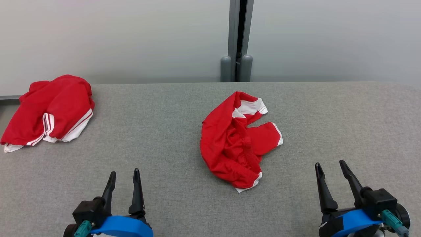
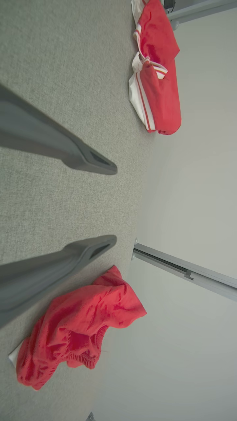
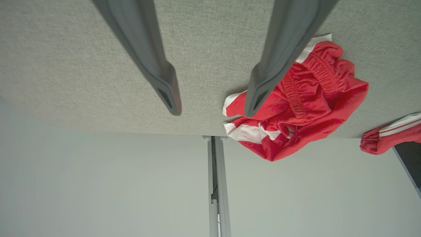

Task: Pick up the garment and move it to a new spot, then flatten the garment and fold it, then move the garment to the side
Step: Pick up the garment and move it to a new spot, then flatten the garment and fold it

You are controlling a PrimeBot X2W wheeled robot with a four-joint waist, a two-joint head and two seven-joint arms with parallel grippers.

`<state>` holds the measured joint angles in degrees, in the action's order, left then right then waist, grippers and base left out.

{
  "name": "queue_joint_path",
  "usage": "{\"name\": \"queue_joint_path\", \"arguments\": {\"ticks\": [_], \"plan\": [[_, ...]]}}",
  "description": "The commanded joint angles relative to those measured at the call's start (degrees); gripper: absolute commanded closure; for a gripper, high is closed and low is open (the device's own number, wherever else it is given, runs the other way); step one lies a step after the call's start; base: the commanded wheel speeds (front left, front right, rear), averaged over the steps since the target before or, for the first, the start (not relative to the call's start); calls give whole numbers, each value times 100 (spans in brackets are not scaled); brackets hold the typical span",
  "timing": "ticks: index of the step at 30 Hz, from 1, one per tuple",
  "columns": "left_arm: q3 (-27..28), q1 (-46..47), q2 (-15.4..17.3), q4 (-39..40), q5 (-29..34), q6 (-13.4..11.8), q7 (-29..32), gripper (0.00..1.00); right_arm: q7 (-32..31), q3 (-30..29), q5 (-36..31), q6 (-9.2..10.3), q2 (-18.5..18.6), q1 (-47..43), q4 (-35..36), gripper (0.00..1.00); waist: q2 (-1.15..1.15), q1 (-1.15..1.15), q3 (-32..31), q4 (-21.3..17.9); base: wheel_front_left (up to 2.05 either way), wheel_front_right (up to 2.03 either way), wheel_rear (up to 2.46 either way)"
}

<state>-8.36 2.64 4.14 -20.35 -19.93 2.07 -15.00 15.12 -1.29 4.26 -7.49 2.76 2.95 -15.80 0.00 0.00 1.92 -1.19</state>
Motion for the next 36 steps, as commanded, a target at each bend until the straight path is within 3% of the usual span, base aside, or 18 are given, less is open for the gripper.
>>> {"name": "queue_joint_path", "arguments": {"ticks": [1, 26, 32, 36], "plan": [[23, -50, -12, 14, 104, 23, -27, 0, 6, 28, 18, -1, 21, -86, -18, 0, 0, 0, -34, -21, 0, 0, 0], [169, -82, -125, -223, 322, 235, -27, 0, 6, 93, -8, -1, 21, -157, -49, 0, 0, 0, -105, -53, 0, 0, 0], [-161, 268, -128, -144, 557, 337, -27, 0, 6, 38, -81, -1, 22, 9, -42, 0, 0, 0, 33, -91, 0, 0, 0], [-725, 752, -101, -244, 855, 446, 164, 0, 6, -14, -109, -1, 22, 132, -16, 0, 0, 0, 153, -155, 0, 0, 0]]}}
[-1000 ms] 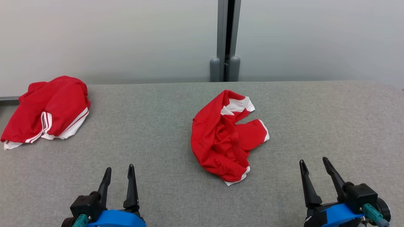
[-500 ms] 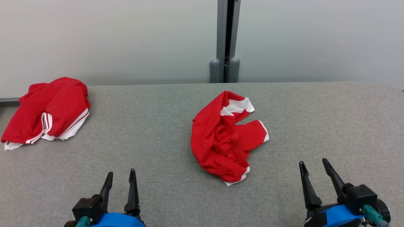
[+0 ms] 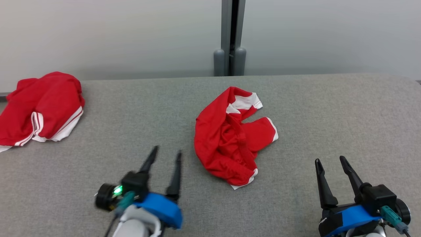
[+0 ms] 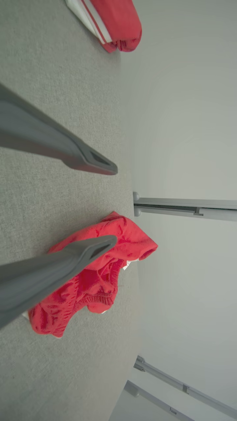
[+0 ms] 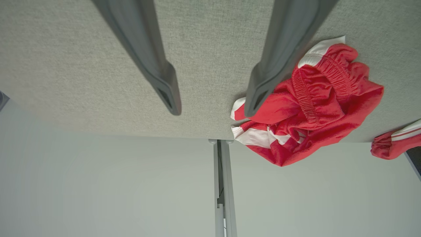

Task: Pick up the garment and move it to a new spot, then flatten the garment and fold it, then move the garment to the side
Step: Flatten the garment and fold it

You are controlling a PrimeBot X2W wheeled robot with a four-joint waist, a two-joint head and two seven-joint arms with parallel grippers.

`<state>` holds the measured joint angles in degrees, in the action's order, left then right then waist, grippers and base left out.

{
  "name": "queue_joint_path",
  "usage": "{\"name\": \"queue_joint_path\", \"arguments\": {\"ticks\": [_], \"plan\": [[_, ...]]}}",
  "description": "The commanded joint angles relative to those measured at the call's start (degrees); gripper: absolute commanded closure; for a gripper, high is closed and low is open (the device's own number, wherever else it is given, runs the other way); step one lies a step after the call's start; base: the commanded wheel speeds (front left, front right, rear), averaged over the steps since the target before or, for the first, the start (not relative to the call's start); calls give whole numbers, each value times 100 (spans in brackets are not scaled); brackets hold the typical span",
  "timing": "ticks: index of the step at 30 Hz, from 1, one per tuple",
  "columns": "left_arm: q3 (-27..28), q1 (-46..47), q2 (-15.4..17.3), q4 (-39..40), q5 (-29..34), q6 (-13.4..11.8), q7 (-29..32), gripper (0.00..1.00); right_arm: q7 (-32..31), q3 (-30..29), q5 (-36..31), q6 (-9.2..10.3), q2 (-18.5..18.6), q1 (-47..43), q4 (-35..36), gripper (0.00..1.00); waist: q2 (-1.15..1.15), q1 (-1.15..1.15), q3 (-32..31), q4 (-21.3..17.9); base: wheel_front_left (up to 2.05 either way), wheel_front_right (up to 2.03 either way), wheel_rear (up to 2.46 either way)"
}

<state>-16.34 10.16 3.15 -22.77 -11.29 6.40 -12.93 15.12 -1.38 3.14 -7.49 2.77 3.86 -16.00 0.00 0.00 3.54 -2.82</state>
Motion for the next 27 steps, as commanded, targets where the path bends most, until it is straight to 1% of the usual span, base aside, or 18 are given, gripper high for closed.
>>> {"name": "queue_joint_path", "arguments": {"ticks": [1, 5, 6, 8, 10, 17, 22, 23, 25, 27], "plan": [[-142, 135, -5, -33, 82, 40, 72, 0, 6, -11, -1, -1, 20, 67, 13, 0, 0, 0, 27, -13, 0, 0, 0], [-1204, 697, 0, -293, 182, 109, 606, 0, 6, 6, -11, -1, 20, 168, 20, 0, 0, 0, 191, -131, 0, 0, 0], [-1846, 1005, -8, -514, 5, 117, 994, 0, 6, 42, 9, -1, 21, 222, 4, 0, 0, 0, 278, -239, 0, 0, 0], [-2428, 1345, 40, -743, -197, 105, 1408, 0, 6, 79, 43, -1, 21, 266, -12, 0, 0, 0, 360, -351, 0, 0, 0], [-2871, 1696, 100, -930, -400, 105, 1729, 0, 6, 120, 61, -1, 21, 314, -22, 0, 0, 0, 435, -464, 0, 0, 0], [-3791, 2595, 264, -1439, -904, 106, 2660, 0, 6, 130, 125, -1, 20, 411, -26, 0, 0, 0, 620, -797, 0, 0, 0], [-4272, 2858, 422, -1493, -1171, 107, 3013, 0, 6, 79, 155, -1, 20, 403, -29, 0, 0, 0, 678, -882, 0, 0, 0], [-4383, 2882, 464, -1495, -1226, 107, 3099, 15, 6, 72, 158, -1, 20, 405, -32, 0, 0, 0, 683, -886, 0, 0, 0], [-4609, 2931, 542, -1467, -1346, 107, 3263, 50, 6, 55, 163, -1, 20, 405, -40, 0, 0, 0, 686, -882, 0, 0, 0], [-4825, 3002, 610, -1419, -1441, 107, 3365, 70, 6, 45, 170, -1, 20, 413, -50, 0, 0, 0, 682, -863, 0, 0, 0]]}}
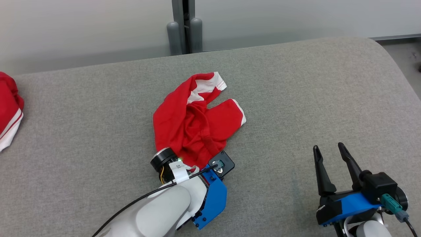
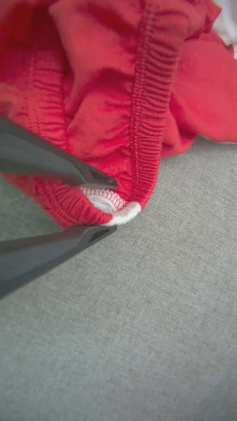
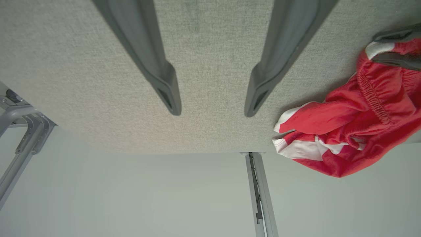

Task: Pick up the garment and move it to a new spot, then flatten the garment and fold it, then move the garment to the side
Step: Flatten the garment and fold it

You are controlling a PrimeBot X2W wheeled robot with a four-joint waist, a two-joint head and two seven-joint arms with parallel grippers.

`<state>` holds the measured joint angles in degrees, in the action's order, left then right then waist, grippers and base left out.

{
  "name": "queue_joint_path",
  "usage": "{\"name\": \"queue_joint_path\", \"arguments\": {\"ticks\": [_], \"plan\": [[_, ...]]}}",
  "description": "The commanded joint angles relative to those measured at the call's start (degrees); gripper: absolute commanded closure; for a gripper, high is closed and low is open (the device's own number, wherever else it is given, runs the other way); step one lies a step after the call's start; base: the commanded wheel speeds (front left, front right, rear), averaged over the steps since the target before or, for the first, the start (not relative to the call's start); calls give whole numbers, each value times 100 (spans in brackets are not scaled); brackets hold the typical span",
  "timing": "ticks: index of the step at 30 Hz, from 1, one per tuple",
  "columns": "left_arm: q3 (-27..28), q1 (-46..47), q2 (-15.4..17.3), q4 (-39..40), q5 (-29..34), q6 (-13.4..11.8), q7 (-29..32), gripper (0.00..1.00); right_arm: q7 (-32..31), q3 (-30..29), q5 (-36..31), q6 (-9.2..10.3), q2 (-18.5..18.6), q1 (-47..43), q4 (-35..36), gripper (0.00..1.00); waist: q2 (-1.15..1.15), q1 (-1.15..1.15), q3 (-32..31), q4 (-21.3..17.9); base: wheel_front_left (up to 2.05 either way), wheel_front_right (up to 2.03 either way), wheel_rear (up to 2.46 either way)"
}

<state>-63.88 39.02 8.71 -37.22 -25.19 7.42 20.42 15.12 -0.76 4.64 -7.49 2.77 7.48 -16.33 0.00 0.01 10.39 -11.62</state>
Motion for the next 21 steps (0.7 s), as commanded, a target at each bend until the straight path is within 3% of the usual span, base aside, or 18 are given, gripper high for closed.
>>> {"name": "queue_joint_path", "arguments": {"ticks": [1, 2, 8, 21], "plan": [[-136, 150, 84, 47, -100, 5, 50, 85, 6, -14, 29, -1, 20, 63, -17, 0, 0, -1, -5, 29, 0, 0, 0], [-176, 171, 118, 55, -136, 5, 28, 100, 6, -8, 43, -1, 20, 72, -15, 0, 0, -1, -9, 43, 0, 0, 0], [-213, 284, 122, 77, -138, -14, -405, 100, 6, -15, 40, -1, 21, 58, -16, 0, 0, -1, -50, 147, 0, 0, 0], [301, 1031, -176, 1128, 312, -684, -2420, 100, 6, -239, -62, -1, 21, -75, -96, 0, 0, -1, -309, 386, 0, 0, 0]]}}
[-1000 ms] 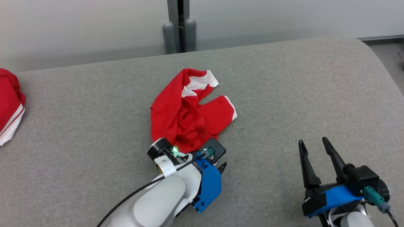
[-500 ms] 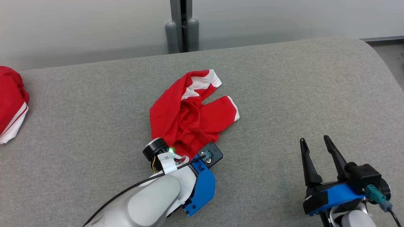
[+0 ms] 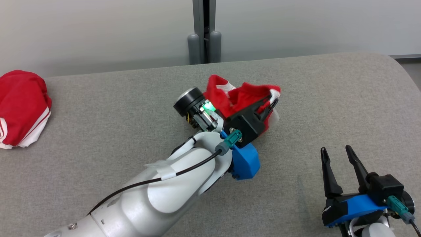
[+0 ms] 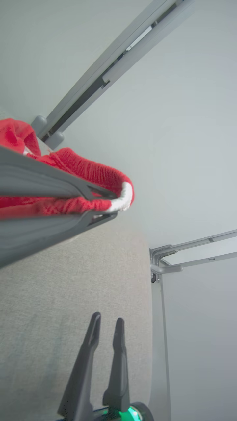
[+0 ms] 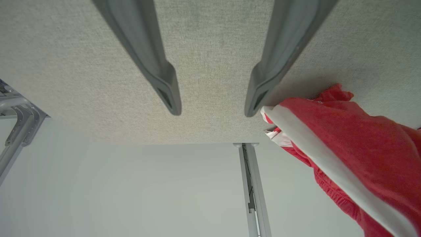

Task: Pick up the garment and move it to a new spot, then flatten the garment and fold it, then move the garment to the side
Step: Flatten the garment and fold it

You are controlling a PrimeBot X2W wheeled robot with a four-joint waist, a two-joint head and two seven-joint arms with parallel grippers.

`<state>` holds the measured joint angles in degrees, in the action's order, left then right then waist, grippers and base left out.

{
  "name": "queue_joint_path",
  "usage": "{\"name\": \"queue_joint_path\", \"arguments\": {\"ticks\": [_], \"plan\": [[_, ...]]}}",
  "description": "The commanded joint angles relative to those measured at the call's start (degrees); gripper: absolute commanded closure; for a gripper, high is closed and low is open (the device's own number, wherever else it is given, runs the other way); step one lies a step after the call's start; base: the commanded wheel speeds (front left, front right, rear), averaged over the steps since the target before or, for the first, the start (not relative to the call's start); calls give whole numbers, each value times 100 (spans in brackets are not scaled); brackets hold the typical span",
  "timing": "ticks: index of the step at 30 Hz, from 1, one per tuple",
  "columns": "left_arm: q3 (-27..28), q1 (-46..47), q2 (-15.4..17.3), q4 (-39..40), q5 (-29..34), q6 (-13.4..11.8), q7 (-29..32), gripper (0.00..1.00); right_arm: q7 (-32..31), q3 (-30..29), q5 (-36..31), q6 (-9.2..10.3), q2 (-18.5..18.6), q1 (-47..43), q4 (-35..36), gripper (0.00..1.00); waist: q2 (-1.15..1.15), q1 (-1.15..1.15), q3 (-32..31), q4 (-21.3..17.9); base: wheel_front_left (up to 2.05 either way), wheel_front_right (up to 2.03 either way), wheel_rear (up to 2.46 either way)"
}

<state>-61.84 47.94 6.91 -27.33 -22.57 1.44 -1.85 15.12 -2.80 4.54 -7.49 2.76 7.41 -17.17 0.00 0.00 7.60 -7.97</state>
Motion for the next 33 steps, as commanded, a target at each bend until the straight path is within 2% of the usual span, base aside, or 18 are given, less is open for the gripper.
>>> {"name": "queue_joint_path", "arguments": {"ticks": [1, 3, 7, 16, 22, 24, 29, 30, 31, 32, 33], "plan": [[164, 165, -12, 253, 33, -145, -327, 100, 6, -49, -60, -1, 22, -70, -20, 0, 0, 0, -51, 38, 0, 0, 0], [339, 151, -25, 487, -27, -283, -589, 100, 6, -72, -63, -1, 22, -72, -26, 0, 0, 0, -83, 67, 0, 0, 0], [615, -153, 44, 720, -325, -399, -806, 100, 6, -103, -70, -1, 22, -89, -22, 0, 0, 0, -109, 114, 0, 0, 0], [1380, -1664, 766, 408, -1334, -680, -1132, 100, 6, -243, -87, -1, 21, -132, -1, 0, 0, 0, -83, 238, 0, 0, 0], [1999, -2604, 883, -25, -1997, -617, -1307, 100, 6, -332, -124, -1, 22, -125, 3, 0, 0, 0, -37, 308, 0, 0, 0], [2228, -2828, 825, -133, -2148, -564, -1330, 100, 6, -345, -140, -1, 22, -115, -1, 0, 0, 0, -31, 334, 0, 0, 0], [2827, -3148, 573, -285, -2259, -254, -1338, 100, 6, -326, -176, -1, 22, -71, -24, 0, 0, 0, -46, 394, 0, 0, 0], [2924, -3190, 519, -335, -2211, -197, -1339, 86, 6, -309, -179, -1, 22, -66, -34, 0, 0, 0, -59, 398, 0, 0, 0], [3000, -3214, 468, -376, -2162, -145, -1340, 60, 6, -294, -180, -1, 22, -64, -42, 0, 0, 0, -73, 400, 0, 0, 0], [3083, -3243, 416, -417, -2115, -93, -1340, 16, 6, -280, -179, -1, 22, -62, -50, 0, 0, 0, -88, 401, 0, 0, 0], [3160, -3266, 370, -458, -2068, -53, -1340, 0, 6, -270, -179, -1, 23, -63, -57, 0, 0, 0, -105, 402, 0, 0, 0]]}}
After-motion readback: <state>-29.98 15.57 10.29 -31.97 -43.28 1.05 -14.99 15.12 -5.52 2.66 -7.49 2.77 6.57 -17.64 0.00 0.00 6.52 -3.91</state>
